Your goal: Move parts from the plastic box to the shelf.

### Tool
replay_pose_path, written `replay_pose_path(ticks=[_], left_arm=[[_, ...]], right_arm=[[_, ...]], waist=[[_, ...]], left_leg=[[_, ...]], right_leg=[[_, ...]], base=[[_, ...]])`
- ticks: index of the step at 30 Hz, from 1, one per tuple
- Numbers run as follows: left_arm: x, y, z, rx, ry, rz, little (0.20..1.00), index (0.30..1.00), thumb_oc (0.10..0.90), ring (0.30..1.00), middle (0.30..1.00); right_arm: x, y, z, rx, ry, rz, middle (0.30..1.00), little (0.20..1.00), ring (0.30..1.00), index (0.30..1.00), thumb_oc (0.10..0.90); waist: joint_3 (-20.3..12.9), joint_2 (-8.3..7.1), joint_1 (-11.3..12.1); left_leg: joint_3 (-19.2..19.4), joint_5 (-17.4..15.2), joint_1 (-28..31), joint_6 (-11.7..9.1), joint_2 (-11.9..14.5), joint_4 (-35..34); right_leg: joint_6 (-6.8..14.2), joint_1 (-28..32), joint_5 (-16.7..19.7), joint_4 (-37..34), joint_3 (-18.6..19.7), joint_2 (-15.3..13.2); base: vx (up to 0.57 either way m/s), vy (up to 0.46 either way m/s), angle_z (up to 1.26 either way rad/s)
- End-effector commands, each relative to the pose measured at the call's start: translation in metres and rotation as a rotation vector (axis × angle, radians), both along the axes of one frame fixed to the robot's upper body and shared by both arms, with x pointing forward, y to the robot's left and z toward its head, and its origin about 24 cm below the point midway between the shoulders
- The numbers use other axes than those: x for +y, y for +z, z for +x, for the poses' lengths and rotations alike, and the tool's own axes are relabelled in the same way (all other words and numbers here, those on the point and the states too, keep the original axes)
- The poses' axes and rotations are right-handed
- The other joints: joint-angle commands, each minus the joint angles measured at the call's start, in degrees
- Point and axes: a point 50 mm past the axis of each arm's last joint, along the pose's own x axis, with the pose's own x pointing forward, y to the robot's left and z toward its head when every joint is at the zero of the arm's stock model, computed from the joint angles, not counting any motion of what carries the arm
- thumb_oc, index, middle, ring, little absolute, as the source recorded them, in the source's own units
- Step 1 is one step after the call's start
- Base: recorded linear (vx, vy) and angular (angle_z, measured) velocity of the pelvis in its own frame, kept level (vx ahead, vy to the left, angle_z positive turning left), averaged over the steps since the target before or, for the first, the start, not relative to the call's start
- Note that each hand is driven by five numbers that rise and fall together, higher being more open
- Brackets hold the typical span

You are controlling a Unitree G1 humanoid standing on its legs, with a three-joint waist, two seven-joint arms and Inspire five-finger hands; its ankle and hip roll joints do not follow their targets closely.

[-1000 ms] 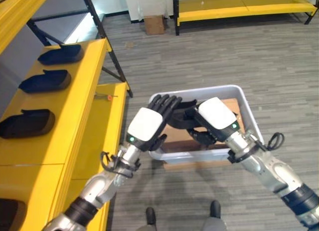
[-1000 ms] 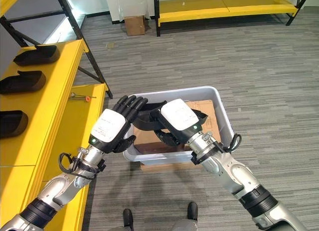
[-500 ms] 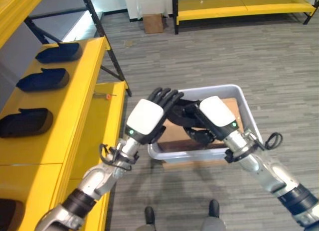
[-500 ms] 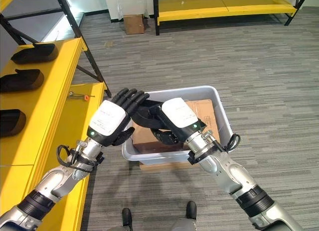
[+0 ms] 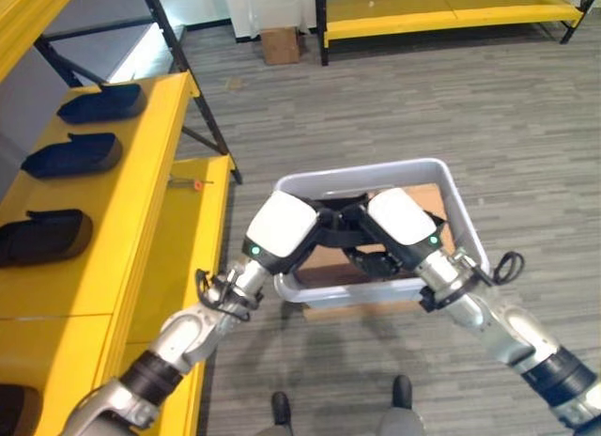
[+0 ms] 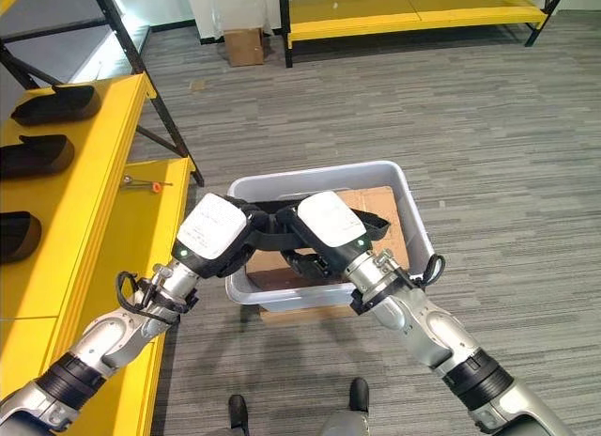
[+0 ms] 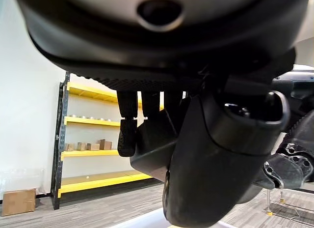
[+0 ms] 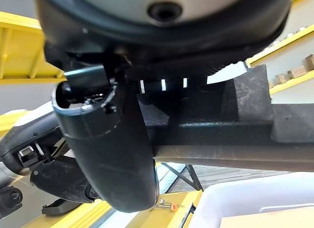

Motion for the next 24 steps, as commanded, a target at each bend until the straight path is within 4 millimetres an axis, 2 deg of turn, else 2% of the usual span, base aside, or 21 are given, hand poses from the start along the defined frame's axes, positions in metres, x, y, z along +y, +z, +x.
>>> replay_pose_path(ticks=[1,7,8,9,13,24], left_arm=[[-0.019,0.025,0.013,-0.105,-0.066,-0.054,0.3,0.3,0.4,0.3,0.3],[-0.02,0.02,0.012,-0.09,-0.065,-0.06,0.3,0.3,0.4,0.3,0.3],[-0.018,0.018,0.012,-0.082,-0.054,-0.059,0.3,0.3,0.4,0.3,0.3],[-0.017,0.017,0.012,-0.077,-0.049,-0.061,0.3,0.3,0.4,0.3,0.3],[-0.01,0.01,0.012,-0.034,-0.016,-0.073,0.3,0.3,0.4,0.3,0.3],[0.022,-0.016,0.006,0.051,0.117,-0.056,0.3,0.3,0.4,0.3,0.3]], right_arm=[[0.047,0.091,-0.019,-0.352,0.313,0.331,0.3,0.3,0.3,0.3,0.4],[0.047,0.092,-0.02,-0.35,0.314,0.347,0.3,0.3,0.3,0.3,0.4],[0.047,0.091,-0.019,-0.33,0.316,0.361,0.473,0.473,0.473,0.473,0.524],[0.047,0.09,-0.019,-0.31,0.32,0.373,1.0,1.0,1.0,1.0,0.9],[0.044,0.089,-0.018,-0.213,0.334,0.465,1.0,1.0,1.0,1.0,0.9],[0.028,0.093,-0.026,-0.283,0.286,0.515,1.0,1.0,1.0,1.0,0.9]], waist=[[-4.7,-2.09,0.4],[-4.8,-2.13,0.3],[-4.8,-2.17,0.3],[-4.7,-2.18,0.3],[-4.8,-2.24,0.3],[-5.0,-1.78,0.4]], left_leg=[[2.4,-4.6,5.0,-1.4,2.8,-0.4],[2.5,-4.7,5.2,-1.3,2.8,-0.4],[2.5,-4.7,5.2,-1.3,2.8,-0.4],[2.5,-4.7,5.2,-1.2,2.8,-0.4],[2.6,-4.8,5.3,-1.2,2.7,-0.4],[2.8,-4.8,5.6,-1.3,2.6,-0.4]], right_leg=[[0.8,-4.4,-3.1,6.4,4.8,-0.8],[0.7,-4.3,-3.2,6.3,5.0,-0.8],[0.7,-4.3,-3.2,6.4,5.0,-0.8],[0.8,-4.3,-3.2,6.3,5.0,-0.8],[0.7,-4.3,-3.2,6.3,5.2,-0.8],[0.6,-4.1,-3.2,6.3,5.3,-0.8]], base=[[0.0,0.0,0.0],[0.0,0.001,-0.02],[0.0,0.0,0.0],[0.0,0.0,0.0],[0.0,0.0,0.0],[0.0,0.0,-0.01]])
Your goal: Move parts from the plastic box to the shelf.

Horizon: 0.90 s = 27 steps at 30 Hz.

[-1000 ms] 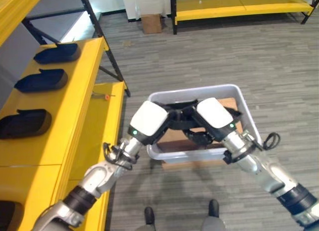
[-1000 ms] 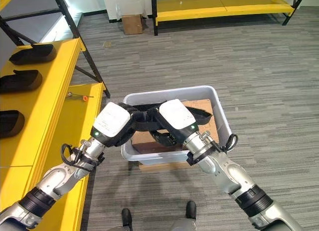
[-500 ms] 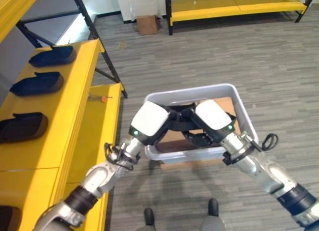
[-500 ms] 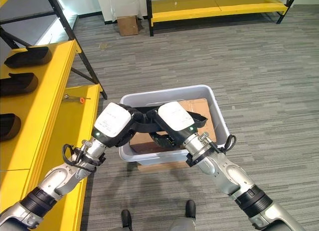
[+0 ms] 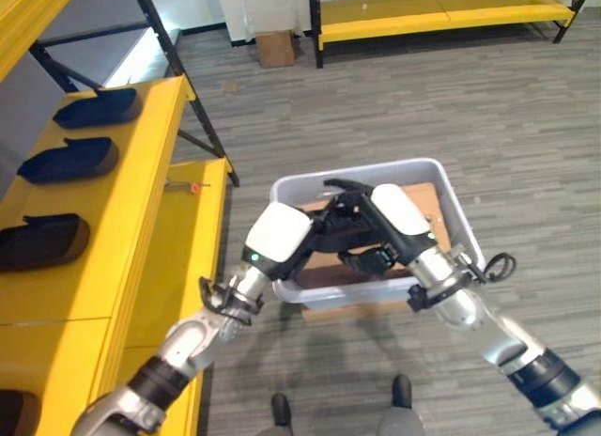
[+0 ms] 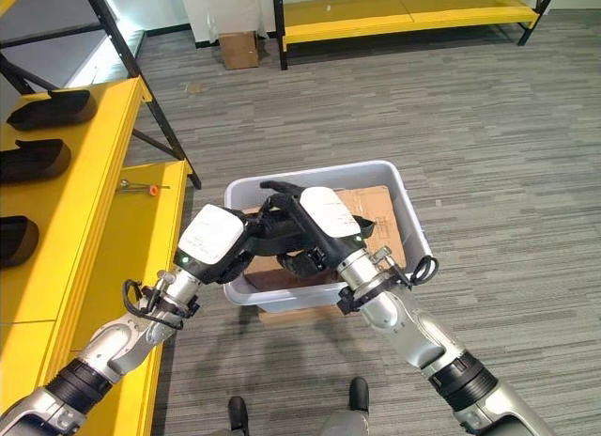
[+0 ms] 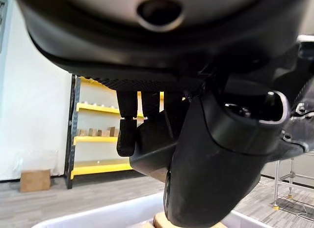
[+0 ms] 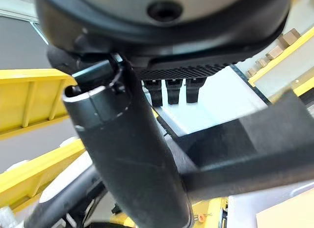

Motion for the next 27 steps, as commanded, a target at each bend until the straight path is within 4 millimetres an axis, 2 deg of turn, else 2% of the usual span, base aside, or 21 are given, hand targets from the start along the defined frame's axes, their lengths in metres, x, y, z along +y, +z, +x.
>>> replay_pose_path(ticks=[1,8,13,14,18,21,22,23,27], left_arm=[[0.018,0.009,0.007,-0.046,0.063,-0.028,0.3,0.3,0.4,0.3,0.3],[0.055,-0.009,-0.008,0.016,0.232,-0.069,0.3,0.3,0.4,0.3,0.3],[0.082,-0.019,-0.023,0.05,0.381,-0.163,0.3,0.3,0.4,0.3,0.3],[0.091,-0.019,-0.029,0.044,0.43,-0.215,0.3,0.3,0.4,0.3,0.3],[0.103,-0.017,-0.042,0.03,0.494,-0.297,0.3,0.3,0.4,0.3,0.3],[0.115,-0.009,-0.06,-0.025,0.562,-0.422,0.3,0.3,0.4,0.3,0.3],[0.115,-0.009,-0.061,-0.022,0.562,-0.421,0.3,0.3,0.4,0.3,0.3],[0.118,-0.001,-0.073,-0.057,0.576,-0.512,0.3,0.3,0.4,0.3,0.3],[0.119,0.005,-0.085,-0.072,0.568,-0.602,0.3,0.3,0.4,0.3,0.3]], right_arm=[[0.018,0.092,-0.026,-0.43,0.182,0.29,1.0,1.0,1.0,1.0,0.9],[-0.002,0.084,-0.029,-0.438,0.089,0.238,1.0,1.0,1.0,1.0,0.9],[-0.026,0.073,-0.031,-0.411,-0.026,0.203,1.0,1.0,1.0,1.0,0.9],[-0.033,0.068,-0.033,-0.389,-0.055,0.197,1.0,1.0,1.0,1.0,0.9],[-0.045,0.058,-0.035,-0.342,-0.122,0.182,1.0,1.0,1.0,1.0,0.9],[-0.066,0.041,-0.038,-0.259,-0.233,0.18,1.0,1.0,1.0,1.0,0.9],[-0.066,0.041,-0.038,-0.256,-0.232,0.18,1.0,1.0,1.0,1.0,0.9],[-0.077,0.03,-0.042,-0.197,-0.293,0.193,1.0,1.0,1.0,1.0,0.9],[-0.082,0.022,-0.045,-0.148,-0.321,0.214,1.0,1.0,1.0,1.0,0.9]], waist=[[-5.0,-1.71,0.4],[-5.2,-1.28,0.5],[-5.1,-1.01,0.4],[-5.2,-0.8,0.6],[-5.3,-0.53,0.7],[-5.2,-0.1,0.9],[-5.3,-0.09,0.9],[-5.1,0.38,1.0],[-4.9,1.06,1.3]], left_leg=[[2.1,-4.8,5.2,-1.3,2.7,-0.4],[2.1,-5.3,5.6,-1.5,2.7,-0.4],[2.2,-4.6,5.5,-1.5,2.7,-0.4],[2.2,-5.1,5.7,-1.6,2.8,-0.4],[2.1,-5.0,5.7,-1.7,2.8,-0.4],[1.9,-4.9,5.6,-1.8,2.9,-0.4],[1.9,-4.9,5.6,-1.8,3.0,-0.4],[1.7,-4.7,5.5,-1.8,3.1,-0.3],[1.3,-4.3,5.4,-2.0,3.6,-0.3]], right_leg=[[0.6,-3.9,-3.4,6.3,4.4,-0.8],[0.7,-3.5,-3.8,6.1,4.4,-0.7],[0.4,-3.6,-3.4,6.1,4.3,-0.7],[0.5,-3.1,-4.0,6.1,4.2,-0.6],[0.4,-3.0,-4.2,6.2,4.1,-0.5],[0.2,-2.9,-4.4,6.3,3.9,-0.4],[0.1,-2.9,-4.4,6.3,3.9,-0.3],[-0.1,-2.9,-4.7,6.5,3.8,-0.1],[-0.6,-3.0,-5.6,7.3,3.8,0.4]], base=[[0.0,0.0,0.0],[0.0,-0.005,-0.03],[-0.01,-0.007,0.0],[0.0,0.0,0.0],[0.01,-0.012,-0.04],[0.0,-0.012,0.0],[-0.02,-0.057,0.0],[-0.01,-0.042,-0.01],[-0.02,-0.049,0.0]])
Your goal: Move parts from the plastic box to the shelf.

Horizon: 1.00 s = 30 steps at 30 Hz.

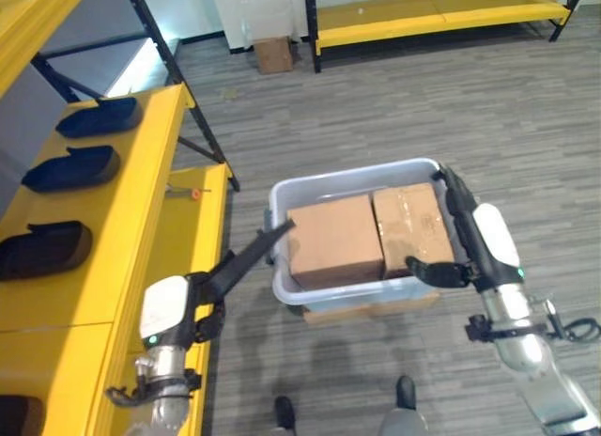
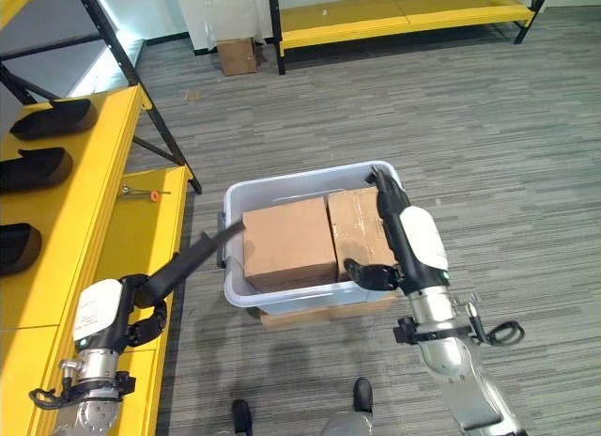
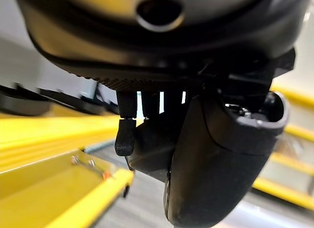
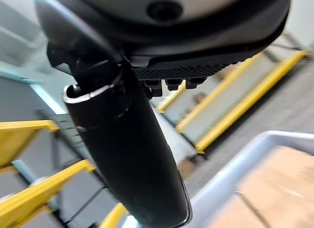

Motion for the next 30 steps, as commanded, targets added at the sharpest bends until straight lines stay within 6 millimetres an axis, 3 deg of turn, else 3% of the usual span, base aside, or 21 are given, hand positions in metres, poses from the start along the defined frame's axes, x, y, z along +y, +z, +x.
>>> replay_pose_path(ticks=[1,9,12,16,18,19,20,21,22,23,25,26,30], left_arm=[[0.007,0.057,0.017,-0.318,-0.038,0.005,0.3,0.3,0.4,0.3,0.3],[0.005,0.05,-0.007,-0.343,0.014,-0.224,0.3,0.3,0.4,0.3,0.3],[0.007,0.048,-0.01,-0.334,0.023,-0.237,0.3,0.3,0.4,0.3,0.3],[0.006,0.047,-0.01,-0.338,0.035,-0.27,0.3,0.3,0.4,0.3,0.3],[0.004,0.045,-0.008,-0.339,0.034,-0.296,0.3,0.3,0.4,0.3,0.3],[0.003,0.046,-0.005,-0.345,0.025,-0.302,0.3,0.3,0.4,0.3,0.3],[0.003,0.048,-0.005,-0.356,0.024,-0.307,0.3,0.3,0.4,0.3,0.3],[0.002,0.046,-0.005,-0.339,0.011,-0.325,0.3,0.3,0.4,0.3,0.3],[0.002,0.049,-0.004,-0.34,-0.001,-0.322,0.3,0.3,0.4,0.3,0.3],[0.002,0.049,-0.004,-0.338,-0.003,-0.322,0.3,0.3,0.4,0.3,0.3],[0.003,0.053,-0.004,-0.352,-0.009,-0.311,0.3,0.3,0.4,0.3,0.3],[0.003,0.055,-0.002,-0.351,-0.017,-0.304,0.3,0.3,0.4,0.3,0.3],[0.005,0.056,-0.004,-0.34,-0.018,-0.267,0.3,0.3,0.4,0.3,0.3]], right_arm=[[0.02,0.051,0.007,-0.249,0.134,0.016,1.0,1.0,1.0,1.0,0.9],[0.031,0.053,0.01,-0.246,0.215,0.059,1.0,1.0,1.0,1.0,0.9],[0.038,0.062,0.014,-0.284,0.256,0.065,1.0,1.0,1.0,1.0,0.9],[0.039,0.071,0.016,-0.325,0.271,0.057,1.0,1.0,1.0,1.0,0.9],[0.034,0.072,0.017,-0.335,0.241,0.052,1.0,1.0,1.0,1.0,0.9],[0.031,0.072,0.017,-0.341,0.225,0.053,1.0,1.0,1.0,1.0,0.9],[0.03,0.068,0.016,-0.328,0.217,0.073,1.0,1.0,1.0,1.0,0.9],[0.027,0.06,0.013,-0.295,0.197,0.092,1.0,1.0,1.0,1.0,0.9],[0.023,0.054,0.01,-0.273,0.165,0.111,1.0,1.0,1.0,1.0,0.9],[0.022,0.053,0.01,-0.271,0.163,0.111,1.0,1.0,1.0,1.0,0.9],[0.016,0.05,0.005,-0.258,0.122,0.122,1.0,1.0,1.0,1.0,0.9],[0.011,0.047,0.003,-0.247,0.092,0.129,1.0,1.0,1.0,1.0,0.9],[0.012,0.043,0.001,-0.243,0.076,0.152,1.0,1.0,1.0,1.0,0.9]], waist=[[-4.4,-1.21,0.9],[-1.5,0.21,3.3],[0.2,0.41,5.8],[2.3,1.39,8.6],[3.1,0.86,9.4],[3.4,0.31,9.6],[3.2,-1.29,9.6],[2.7,-2.23,8.1],[2.2,-1.84,6.6],[2.3,-1.79,6.7],[1.7,-1.12,5.8],[1.2,-1.09,5.5],[0.4,-2.1,6.9]], left_leg=[[0.5,-3.9,4.6,-2.2,3.6,-0.2],[-2.0,-1.7,2.2,-2.8,7.6,5.2],[-5.8,3.6,-1.2,-4.1,9.5,8.1],[-10.6,14.1,-5.5,-7.3,10.3,5.8],[-10.7,15.6,-7.8,-7.2,8.9,5.6],[-9.8,14.9,-9.2,-6.9,8.2,6.8],[-10.2,8.3,-8.1,-5.3,6.4,13.6],[-2.7,2.4,-5.5,-3.3,10.0,18.1],[1.6,0.9,-1.7,-4.7,13.7,18.5],[1.6,1.0,-1.3,-4.8,13.7,18.2],[3.1,-3.2,1.2,-4.5,12.0,12.7],[5.9,-4.4,1.7,-4.3,11.3,9.7],[4.9,-6.5,2.0,-2.5,7.1,6.9]], right_leg=[[-0.8,-3.0,-5.7,7.5,2.6,0.6],[-4.1,-5.2,-11.1,14.3,2.4,4.7],[-6.1,-5.0,-12.2,13.9,1.0,7.0],[-7.4,-4.1,-13.2,12.5,-4.0,8.3],[-7.7,-3.9,-13.3,12.0,-6.6,7.5],[-7.9,-4.1,-13.0,11.5,-8.0,7.1],[-8.0,-5.5,-11.6,11.0,-9.6,5.9],[-8.5,-5.1,-11.5,11.2,-15.1,3.9],[-7.8,-5.0,-12.3,12.6,-17.4,2.6],[-7.7,-4.9,-12.5,12.9,-17.4,2.6],[-5.1,-5.5,-10.1,16.0,-19.8,-1.1],[-4.0,-5.4,-8.5,17.0,-21.0,-3.5],[-0.9,-4.3,-4.3,16.0,-22.1,-7.5]], base=[[-0.03,-0.059,0.0],[-0.08,-0.147,-0.02],[-0.13,-0.227,-0.01],[-0.12,-0.147,0.49],[-0.17,-0.119,1.14],[-0.33,-0.281,2.09],[-0.44,-0.323,2.53],[-0.42,-0.187,2.31],[-0.22,-0.025,2.37],[-0.12,0.172,2.78],[-0.04,0.245,1.88],[0.03,0.292,1.32],[-0.02,0.25,0.76]])
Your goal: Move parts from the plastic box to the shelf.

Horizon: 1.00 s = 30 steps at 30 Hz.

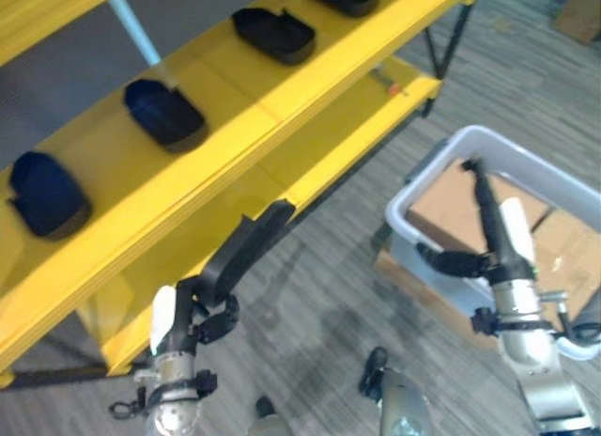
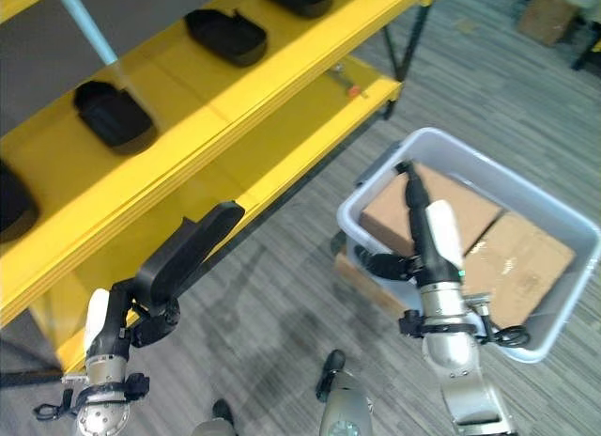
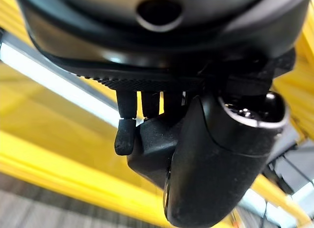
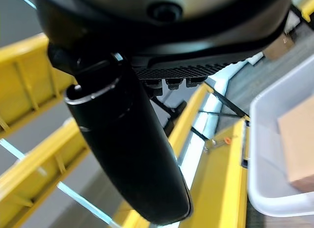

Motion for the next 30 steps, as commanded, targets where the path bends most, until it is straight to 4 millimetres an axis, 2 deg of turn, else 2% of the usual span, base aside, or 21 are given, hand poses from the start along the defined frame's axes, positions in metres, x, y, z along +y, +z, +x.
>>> replay_pose_path(ticks=[1,6,7,8,12,15,17,19,20,21,22,23,25,28,29,30], left_arm=[[0.021,0.066,-0.001,-0.314,0.036,0.144,0.3,0.3,0.4,0.3,0.3],[0.028,0.067,-0.006,-0.306,0.076,0.194,0.3,0.3,0.4,0.3,0.3],[0.03,0.067,-0.009,-0.304,0.097,0.215,0.3,0.3,0.4,0.3,0.3],[0.03,0.067,-0.009,-0.304,0.097,0.217,0.3,0.3,0.4,0.3,0.3],[0.032,0.07,-0.01,-0.314,0.11,0.244,0.3,0.3,0.4,0.3,0.3],[0.033,0.074,-0.008,-0.331,0.107,0.269,0.3,0.3,0.4,0.3,0.3],[0.032,0.074,-0.006,-0.336,0.104,0.272,0.3,0.3,0.4,0.3,0.3],[0.027,0.074,0.001,-0.346,0.073,0.249,0.3,0.3,0.4,0.3,0.3],[0.025,0.074,0.005,-0.348,0.056,0.244,0.3,0.3,0.4,0.3,0.3],[0.025,0.074,0.006,-0.35,0.055,0.243,0.3,0.3,0.4,0.3,0.3],[0.023,0.071,0.007,-0.331,0.034,0.234,0.3,0.3,0.4,0.3,0.3],[0.022,0.069,0.007,-0.32,0.029,0.225,0.3,0.3,0.4,0.3,0.3],[0.02,0.069,0.009,-0.318,0.02,0.216,0.3,0.3,0.4,0.3,0.3],[0.018,0.068,0.014,-0.32,0.018,0.199,0.3,0.3,0.4,0.3,0.3],[0.017,0.067,0.016,-0.316,0.014,0.197,0.3,0.3,0.4,0.3,0.3],[0.017,0.067,0.016,-0.316,0.014,0.197,0.3,0.3,0.4,0.3,0.3]], right_arm=[[0.016,0.027,-0.007,-0.162,0.103,-0.01,1.0,1.0,1.0,1.0,0.9],[0.024,0.022,-0.004,-0.133,0.131,-0.02,1.0,1.0,1.0,1.0,0.9],[0.028,0.02,-0.002,-0.127,0.142,-0.019,1.0,1.0,1.0,1.0,0.9],[0.028,0.02,-0.002,-0.127,0.142,-0.018,1.0,1.0,1.0,1.0,0.9],[0.033,0.018,0.002,-0.125,0.144,-0.014,1.0,1.0,1.0,1.0,0.9],[0.034,0.015,0.003,-0.118,0.138,-0.019,1.0,1.0,1.0,1.0,0.9],[0.033,0.011,0.001,-0.102,0.133,-0.01,1.0,1.0,1.0,1.0,0.9],[0.031,0.007,0.0,-0.082,0.123,-0.017,1.0,1.0,1.0,1.0,0.9],[0.028,0.006,-0.001,-0.079,0.113,-0.012,1.0,1.0,1.0,1.0,0.9],[0.028,0.007,-0.001,-0.081,0.113,-0.013,1.0,1.0,1.0,1.0,0.9],[0.024,0.002,-0.006,-0.056,0.111,0.001,1.0,1.0,1.0,1.0,0.9],[0.023,0.0,-0.008,-0.048,0.108,0.006,1.0,1.0,1.0,1.0,0.9],[0.02,-0.002,-0.01,-0.042,0.104,0.019,1.0,1.0,1.0,1.0,0.9],[0.019,-0.002,-0.012,-0.046,0.109,0.026,1.0,1.0,1.0,1.0,0.9],[0.02,-0.001,-0.012,-0.048,0.118,0.022,1.0,1.0,1.0,1.0,0.9],[0.02,0.0,-0.011,-0.049,0.118,0.022,1.0,1.0,1.0,1.0,0.9]], waist=[[-6.8,-1.41,0.7],[-7.1,-3.59,3.1],[-7.3,-4.68,4.1],[-7.4,-4.89,3.9],[-7.8,-6.02,6.0],[-7.7,-6.11,6.2],[-7.5,-5.73,5.7],[-6.7,-5.49,3.4],[-6.4,-5.03,1.4],[-6.5,-4.9,1.7],[-5.7,-4.41,0.0],[-5.4,-4.56,-0.7],[-4.4,-4.72,-2.1],[-3.0,-6.13,-4.9],[-2.6,-6.51,-5.4],[-2.6,-6.4,-5.4]], left_leg=[[-4.7,-4.6,-7.0,0.8,-0.6,4.2],[-6.6,-6.3,-7.2,2.9,-5.4,2.7],[-7.5,-7.1,-7.6,4.2,-7.7,2.2],[-7.6,-7.1,-7.7,4.3,-8.0,2.2],[-9.4,-8.4,-9.5,5.6,-10.7,3.9],[-10.5,-9.4,-10.4,6.9,-12.3,5.5],[-11.5,-9.6,-9.7,8.1,-14.0,5.0],[-13.4,-8.2,-9.4,9.4,-15.9,4.4],[-15.2,-7.8,-9.1,9.9,-16.5,4.7],[-14.9,-7.7,-9.4,9.8,-16.3,4.7],[-16.5,-8.0,-8.5,10.4,-16.6,5.1],[-17.1,-8.2,-8.1,10.6,-16.8,5.2],[-18.6,-8.7,-7.6,10.9,-17.1,5.6],[-21.4,-9.3,-6.5,11.2,-18.9,6.3],[-22.3,-9.8,-5.8,11.3,-19.6,6.2],[-22.4,-9.9,-5.8,11.3,-19.5,6.3]], right_leg=[[11.8,9.5,5.2,-8.1,-4.7,-10.1],[14.1,11.6,8.7,-10.3,-7.0,-13.5],[14.6,12.2,10.3,-11.1,-7.6,-14.8],[14.7,12.3,10.5,-11.3,-7.7,-15.0],[15.0,13.0,13.1,-12.4,-7.5,-16.7],[15.0,12.6,13.3,-10.4,-5.6,-18.0],[14.9,11.5,13.0,-5.7,-1.9,-18.7],[13.2,8.3,13.1,-4.0,7.6,-15.4],[11.7,6.7,10.7,-3.0,14.2,-10.5],[11.4,6.0,10.6,-2.5,14.6,-10.3],[9.1,3.9,4.3,-0.5,17.2,-3.6],[8.1,2.5,2.7,-0.1,17.2,-0.7],[7.6,-2.1,2.6,-0.1,18.1,3.1],[8.1,-8.6,6.4,-4.5,22.8,8.8],[8.5,-9.8,7.7,-6.2,23.4,10.3],[8.6,-9.7,7.9,-6.5,23.3,10.4]], base=[[0.03,0.17,0.26],[0.01,0.205,-0.09],[0.0,0.213,0.29],[0.01,0.204,0.17],[0.02,0.137,0.19],[0.07,0.229,0.29],[0.08,0.268,0.43],[0.06,0.241,1.0],[0.06,0.141,1.28],[0.11,0.195,0.95],[0.1,0.123,0.5],[0.12,0.132,0.19],[0.09,0.012,0.11],[0.17,0.027,0.38],[0.14,0.029,0.32],[0.12,0.019,0.42]])
